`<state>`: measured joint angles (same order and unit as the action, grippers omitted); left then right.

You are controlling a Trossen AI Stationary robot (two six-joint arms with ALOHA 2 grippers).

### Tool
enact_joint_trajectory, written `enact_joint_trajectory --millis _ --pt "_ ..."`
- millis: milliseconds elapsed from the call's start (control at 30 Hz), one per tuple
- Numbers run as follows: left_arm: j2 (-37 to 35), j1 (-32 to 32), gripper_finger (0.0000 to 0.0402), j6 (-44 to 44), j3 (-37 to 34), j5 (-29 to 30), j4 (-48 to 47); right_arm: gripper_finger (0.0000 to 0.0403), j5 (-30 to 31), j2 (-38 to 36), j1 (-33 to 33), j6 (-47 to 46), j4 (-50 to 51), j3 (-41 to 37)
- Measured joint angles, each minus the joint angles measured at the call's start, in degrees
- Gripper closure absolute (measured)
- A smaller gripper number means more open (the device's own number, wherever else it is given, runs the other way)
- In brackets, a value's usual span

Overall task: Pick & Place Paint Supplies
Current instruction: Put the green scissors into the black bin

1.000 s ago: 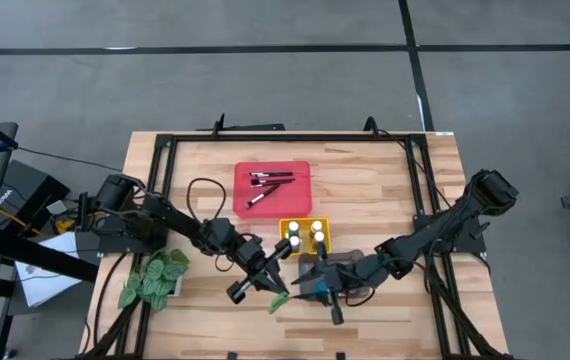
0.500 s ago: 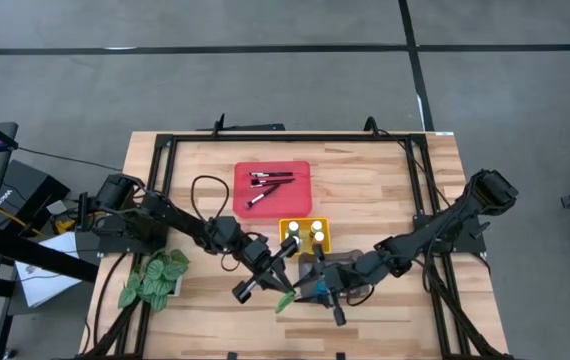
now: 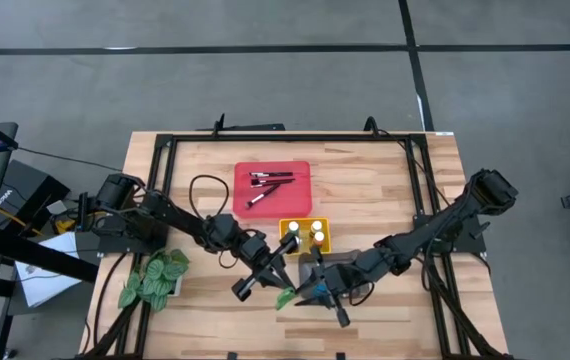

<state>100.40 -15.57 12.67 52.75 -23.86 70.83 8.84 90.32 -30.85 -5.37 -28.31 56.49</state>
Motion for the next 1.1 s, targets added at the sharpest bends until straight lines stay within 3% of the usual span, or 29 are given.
enact_joint_trajectory --millis 233,467,900,1100 --pt "0.0 0.2 0.0401 0.1 0.0 0.7 0.2 0.0325 -0.1 0.0 0.3 0.0 -0.6 0.0" --pt "0.0 0.1 0.0401 0.0 0.1 0.9 0.1 0.0393 -1.5 0.0 0.3 1.3 -0.8 0.0" --pt "-0.1 1.5 0.0363 -0.9 0.0 1.5 -2.7 0.04 -3.6 0.0 -0.6 1.1 -1.0 0.0" --pt "-5.6 5.1 0.0323 -0.9 0.0 -4.5 -10.3 0.0401 -3.0 0.0 -0.8 1.0 -0.4 0.0"
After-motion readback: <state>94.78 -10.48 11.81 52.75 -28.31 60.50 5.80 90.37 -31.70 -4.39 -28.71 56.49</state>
